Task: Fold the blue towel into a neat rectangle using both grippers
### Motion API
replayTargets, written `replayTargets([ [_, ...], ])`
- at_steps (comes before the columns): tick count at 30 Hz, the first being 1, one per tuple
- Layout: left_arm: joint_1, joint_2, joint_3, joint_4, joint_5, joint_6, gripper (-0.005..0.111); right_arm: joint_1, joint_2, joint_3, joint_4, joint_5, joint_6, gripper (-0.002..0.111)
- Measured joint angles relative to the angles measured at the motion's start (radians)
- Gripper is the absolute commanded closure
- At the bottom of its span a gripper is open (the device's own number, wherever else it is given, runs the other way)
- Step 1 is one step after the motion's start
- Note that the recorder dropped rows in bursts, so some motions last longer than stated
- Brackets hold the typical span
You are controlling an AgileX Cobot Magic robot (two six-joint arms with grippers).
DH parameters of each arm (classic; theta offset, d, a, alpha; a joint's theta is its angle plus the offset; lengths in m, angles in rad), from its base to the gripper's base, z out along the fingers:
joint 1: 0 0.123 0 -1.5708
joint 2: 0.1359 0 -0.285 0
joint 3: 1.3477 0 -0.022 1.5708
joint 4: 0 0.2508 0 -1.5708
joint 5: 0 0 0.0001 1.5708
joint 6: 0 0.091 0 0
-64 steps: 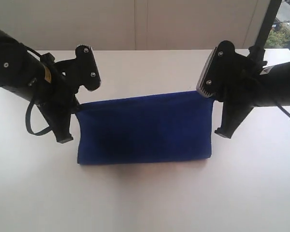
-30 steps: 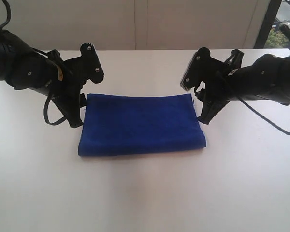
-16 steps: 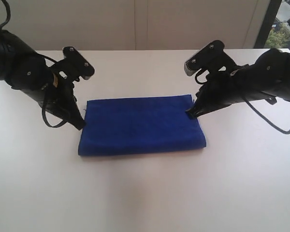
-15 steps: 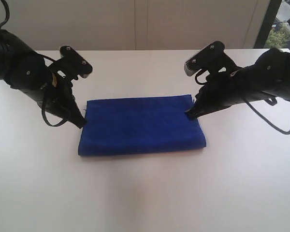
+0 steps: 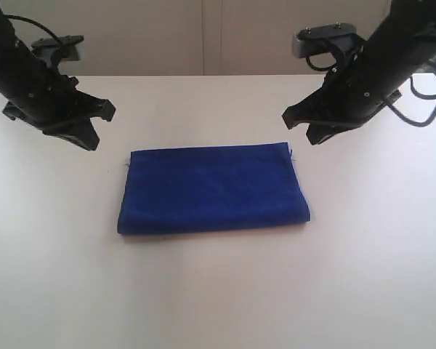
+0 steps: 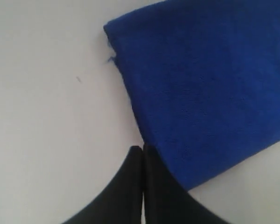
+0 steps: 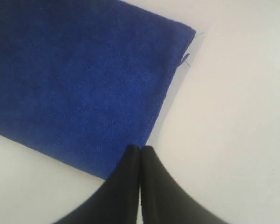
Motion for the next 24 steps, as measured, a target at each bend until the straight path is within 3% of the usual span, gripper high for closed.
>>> replayTargets([
  [8,0.030,0.159,-0.008,-0.052,0.043,0.018,0.107,0.000,0.188,-0.005,-0.247,0.030,0.212,0.108],
  [24,0.030,0.218,-0.006,-0.056,-0.072,0.027,0.107,0.009,0.253,0.080,-0.123,-0.093,0.218,0.108],
])
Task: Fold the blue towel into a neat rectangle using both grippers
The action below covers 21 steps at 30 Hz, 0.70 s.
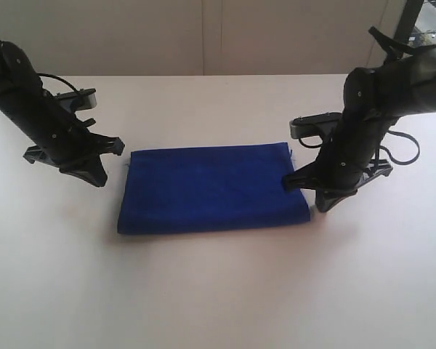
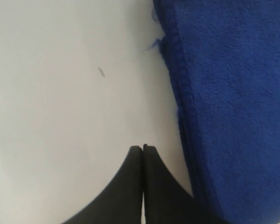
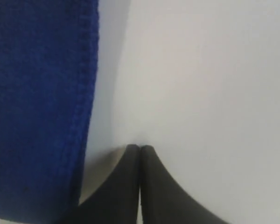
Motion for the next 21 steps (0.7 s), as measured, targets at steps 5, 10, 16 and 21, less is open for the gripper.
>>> replayTargets([
  [5,0.000,0.000,0.014,-0.002,-0.013,0.001,0.107,0.026,0.000,0.002,0.026,-0.003,-0.010,0.108],
  [10,0.000,0.000,0.027,-0.002,-0.018,0.003,0.107,0.047,0.000,0.002,0.042,0.016,-0.014,0.108],
  [16,0.000,0.000,0.027,-0.002,-0.019,0.003,0.107,0.049,-0.002,0.002,0.051,0.044,-0.014,0.108],
  [21,0.000,0.000,0.027,-0.002,-0.021,0.003,0.107,0.049,-0.002,0.002,0.054,0.063,-0.015,0.108],
])
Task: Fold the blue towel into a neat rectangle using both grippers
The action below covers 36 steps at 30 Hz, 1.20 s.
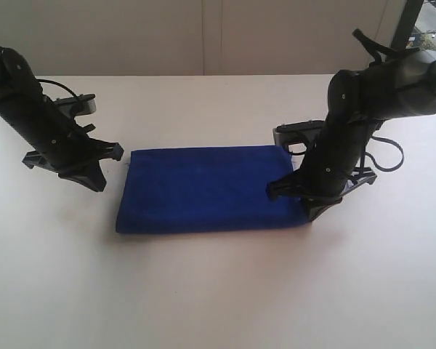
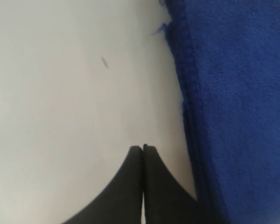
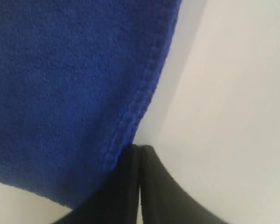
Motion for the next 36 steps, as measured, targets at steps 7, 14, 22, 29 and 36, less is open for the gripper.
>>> replayTargets([
  [7,0.000,0.000,0.000,0.000,-0.017,0.000,0.107,0.000,0.000,0.000,0.019,0.005,-0.012,0.108],
  [14,0.000,0.000,0.000,0.000,-0.023,0.000,0.107,0.000,0.000,0.000,0.044,0.006,-0.032,0.108],
  [22,0.000,0.000,0.000,0.000,-0.023,0.000,0.107,0.000,0.000,0.003,0.050,0.008,-0.034,0.108],
  [29,0.028,-0.037,0.001,0.031,0.038,0.002,0.107,-0.034,-0.038,0.007,-0.046,0.013,0.026,0.108],
  [36,-0.004,-0.152,0.003,0.008,0.182,0.052,0.107,-0.018,-0.170,0.007,0.066,0.011,0.004,0.108],
])
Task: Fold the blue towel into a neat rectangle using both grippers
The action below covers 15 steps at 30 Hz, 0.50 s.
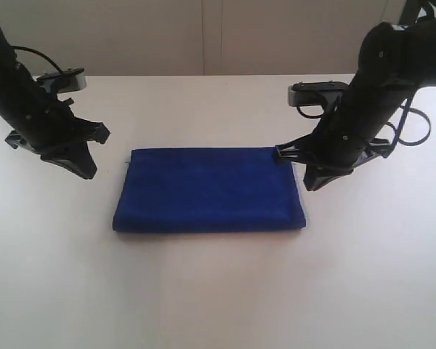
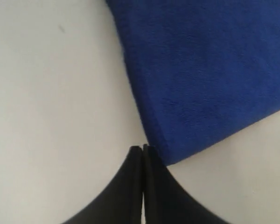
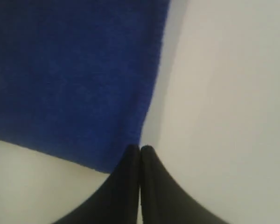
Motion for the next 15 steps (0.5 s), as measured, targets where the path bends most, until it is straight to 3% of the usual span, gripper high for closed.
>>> replayTargets([
  [6,-0.110,0.000,0.059,-0.038,-0.144,0.013,0.107,0.055,0.071,0.000,0.057,-0.054,-0.012,0.108],
  [15,-0.125,0.059,0.083,-0.056,-0.224,0.012,0.107,0.057,0.123,0.000,0.057,-0.080,-0.013,0.108],
])
